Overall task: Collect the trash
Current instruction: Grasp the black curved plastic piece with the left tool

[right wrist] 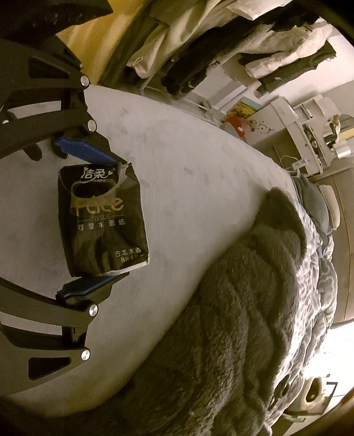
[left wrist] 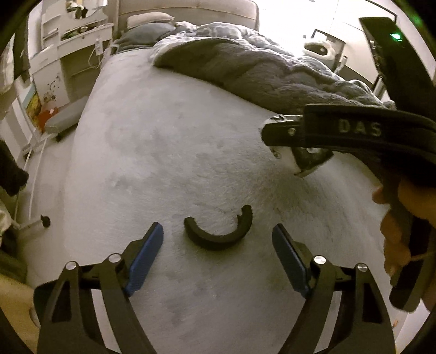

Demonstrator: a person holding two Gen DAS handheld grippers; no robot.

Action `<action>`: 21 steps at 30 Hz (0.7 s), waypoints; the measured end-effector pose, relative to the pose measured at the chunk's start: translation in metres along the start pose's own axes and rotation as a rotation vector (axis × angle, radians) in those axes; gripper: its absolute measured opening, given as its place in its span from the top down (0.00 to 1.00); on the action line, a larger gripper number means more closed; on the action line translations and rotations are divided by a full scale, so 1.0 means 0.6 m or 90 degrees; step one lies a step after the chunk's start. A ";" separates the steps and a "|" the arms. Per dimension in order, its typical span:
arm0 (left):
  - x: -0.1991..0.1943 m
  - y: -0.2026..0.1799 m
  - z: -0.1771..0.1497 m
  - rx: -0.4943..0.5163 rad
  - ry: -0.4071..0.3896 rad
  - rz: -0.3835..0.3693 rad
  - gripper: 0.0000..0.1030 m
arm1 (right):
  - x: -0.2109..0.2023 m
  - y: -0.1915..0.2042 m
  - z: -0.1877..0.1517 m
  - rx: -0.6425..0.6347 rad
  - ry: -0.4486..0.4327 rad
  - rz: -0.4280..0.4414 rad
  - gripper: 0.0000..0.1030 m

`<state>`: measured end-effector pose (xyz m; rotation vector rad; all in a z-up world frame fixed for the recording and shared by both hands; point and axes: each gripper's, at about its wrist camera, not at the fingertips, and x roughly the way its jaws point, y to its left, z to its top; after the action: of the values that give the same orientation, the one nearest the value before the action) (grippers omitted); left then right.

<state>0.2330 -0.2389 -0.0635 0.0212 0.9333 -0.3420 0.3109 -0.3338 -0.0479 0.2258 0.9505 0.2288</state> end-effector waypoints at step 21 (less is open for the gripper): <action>-0.008 0.012 -0.004 -0.040 -0.054 0.020 0.52 | -0.073 -0.025 -0.036 0.021 -0.053 -0.018 0.29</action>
<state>0.2306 -0.2305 -0.0624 -0.0361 0.8591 -0.2816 0.2702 -0.3590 -0.0304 0.2500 0.8753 0.1768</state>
